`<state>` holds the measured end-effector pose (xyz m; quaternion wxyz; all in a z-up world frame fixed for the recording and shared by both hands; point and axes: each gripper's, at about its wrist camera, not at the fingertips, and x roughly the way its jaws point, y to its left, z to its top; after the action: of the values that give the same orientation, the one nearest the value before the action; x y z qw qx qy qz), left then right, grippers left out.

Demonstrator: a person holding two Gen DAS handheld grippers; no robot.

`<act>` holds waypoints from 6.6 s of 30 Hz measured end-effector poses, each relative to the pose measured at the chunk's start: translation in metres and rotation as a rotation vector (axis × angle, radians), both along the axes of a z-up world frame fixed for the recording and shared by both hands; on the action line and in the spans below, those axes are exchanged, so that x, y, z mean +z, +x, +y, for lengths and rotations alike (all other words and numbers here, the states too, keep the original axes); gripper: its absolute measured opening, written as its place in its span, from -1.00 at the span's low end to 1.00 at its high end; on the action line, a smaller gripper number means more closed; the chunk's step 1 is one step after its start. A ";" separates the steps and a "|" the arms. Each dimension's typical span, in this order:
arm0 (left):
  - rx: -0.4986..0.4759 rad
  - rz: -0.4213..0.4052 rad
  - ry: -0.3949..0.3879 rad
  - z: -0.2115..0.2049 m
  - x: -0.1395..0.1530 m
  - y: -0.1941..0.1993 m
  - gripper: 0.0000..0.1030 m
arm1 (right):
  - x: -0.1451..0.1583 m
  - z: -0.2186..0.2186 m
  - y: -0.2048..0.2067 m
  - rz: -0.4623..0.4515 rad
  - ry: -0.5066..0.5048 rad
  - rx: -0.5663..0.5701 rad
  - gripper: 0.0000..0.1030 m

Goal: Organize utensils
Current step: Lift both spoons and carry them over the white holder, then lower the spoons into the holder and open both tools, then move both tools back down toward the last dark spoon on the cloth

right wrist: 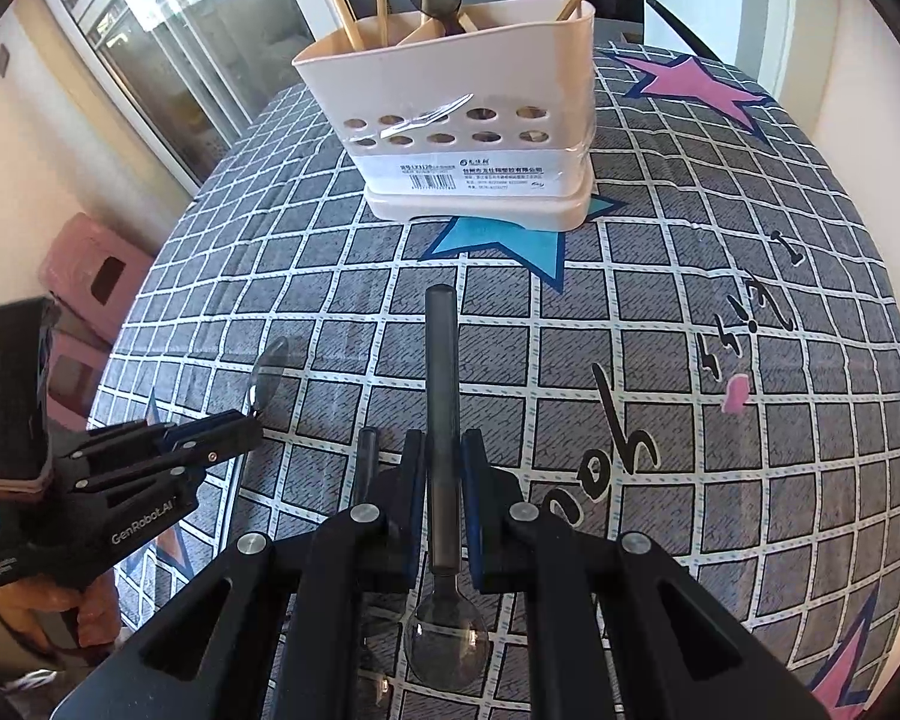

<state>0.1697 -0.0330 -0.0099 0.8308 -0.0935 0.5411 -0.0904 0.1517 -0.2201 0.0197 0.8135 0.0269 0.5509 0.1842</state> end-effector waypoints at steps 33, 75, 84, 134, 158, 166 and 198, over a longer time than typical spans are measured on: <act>-0.105 -0.449 -0.054 0.053 0.124 -0.020 -0.15 | 0.095 -0.010 0.023 -0.218 0.107 -0.067 -0.76; -0.012 -0.663 0.079 0.010 0.116 0.128 -0.15 | 0.084 0.012 0.160 -0.656 0.033 -0.150 -0.76; -0.009 -0.649 0.139 0.004 0.092 0.123 -0.15 | 0.061 0.016 0.146 -0.659 -0.004 -0.113 -0.76; 0.000 -0.428 0.120 0.037 0.082 0.027 0.99 | 0.050 -0.044 0.039 -0.294 0.111 -0.262 0.35; -0.052 -0.331 0.177 0.057 0.037 -0.063 1.00 | 0.005 -0.027 -0.033 -0.122 0.084 -0.233 0.99; -0.056 -0.310 0.198 0.063 0.025 -0.075 1.00 | -0.008 -0.025 -0.043 -0.087 0.066 -0.239 0.99; -0.406 -0.226 0.110 0.040 -0.006 -0.137 1.00 | -0.039 0.056 -0.025 0.098 -0.143 0.027 0.25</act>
<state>0.0326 0.0072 -0.0160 0.8546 0.0734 0.4567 -0.2362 0.1271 -0.1644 -0.0198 0.7829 -0.0299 0.6021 0.1539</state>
